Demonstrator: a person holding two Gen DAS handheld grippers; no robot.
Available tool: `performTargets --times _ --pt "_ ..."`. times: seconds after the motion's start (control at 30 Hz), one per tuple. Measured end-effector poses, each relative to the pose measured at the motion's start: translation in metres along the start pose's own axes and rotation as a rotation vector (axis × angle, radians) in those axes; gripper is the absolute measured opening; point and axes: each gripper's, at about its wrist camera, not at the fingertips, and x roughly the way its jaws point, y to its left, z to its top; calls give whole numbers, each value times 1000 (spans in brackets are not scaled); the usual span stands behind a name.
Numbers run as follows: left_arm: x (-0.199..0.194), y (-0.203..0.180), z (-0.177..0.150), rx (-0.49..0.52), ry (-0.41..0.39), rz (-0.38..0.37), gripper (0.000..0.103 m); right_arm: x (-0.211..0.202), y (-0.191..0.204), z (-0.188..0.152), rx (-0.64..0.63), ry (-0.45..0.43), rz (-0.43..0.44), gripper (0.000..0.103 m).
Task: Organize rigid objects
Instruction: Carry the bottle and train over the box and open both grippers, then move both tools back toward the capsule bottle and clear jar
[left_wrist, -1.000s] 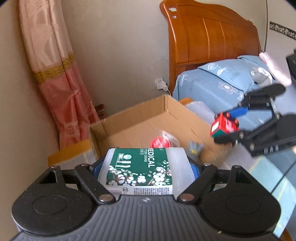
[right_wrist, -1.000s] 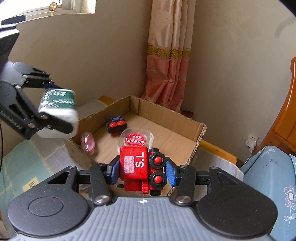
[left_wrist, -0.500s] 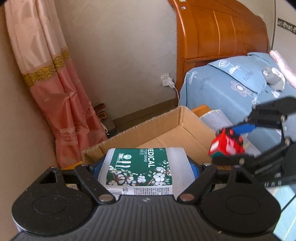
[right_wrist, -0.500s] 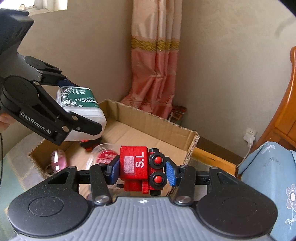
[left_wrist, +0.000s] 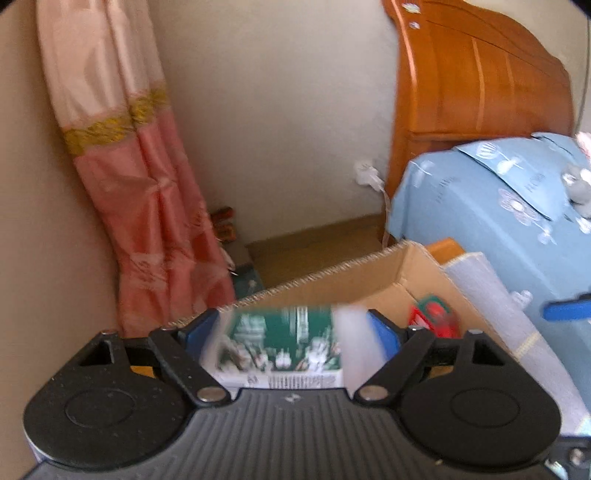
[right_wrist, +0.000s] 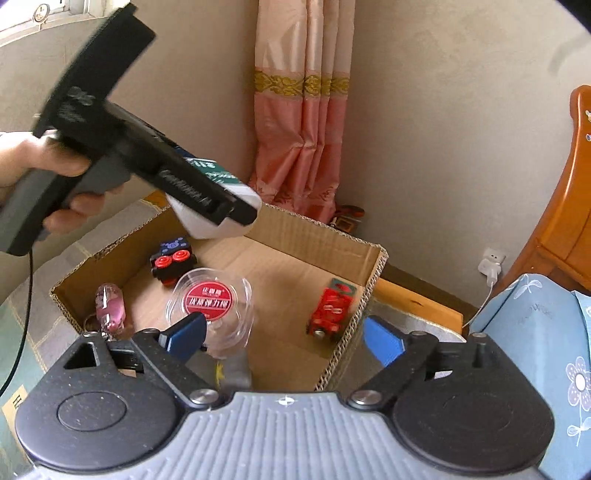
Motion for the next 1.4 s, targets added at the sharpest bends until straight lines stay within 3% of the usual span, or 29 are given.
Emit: performTargets --times 0.07,0.43,0.57,0.8,1.0,1.17,1.4 --pt "-2 -1 -1 -3 -1 27 94 -2 1 -1 7 1 1 96" --pt "-39 -5 -11 12 28 15 95 -25 17 -8 -5 7 12 100" --pt "-63 -7 -22 12 16 52 99 -42 28 -11 -11 -5 4 103" --pt "-110 -8 -63 -27 -8 60 101 -76 51 -29 6 -25 -2 103" --pt "-139 -16 -106 -40 -28 83 102 -91 82 -67 40 -16 11 103" --pt "-150 -21 -143 -81 -25 57 102 -96 110 -99 78 -23 18 103" --pt "-152 -24 -184 -153 10 136 102 -102 144 -137 148 -70 -11 103"
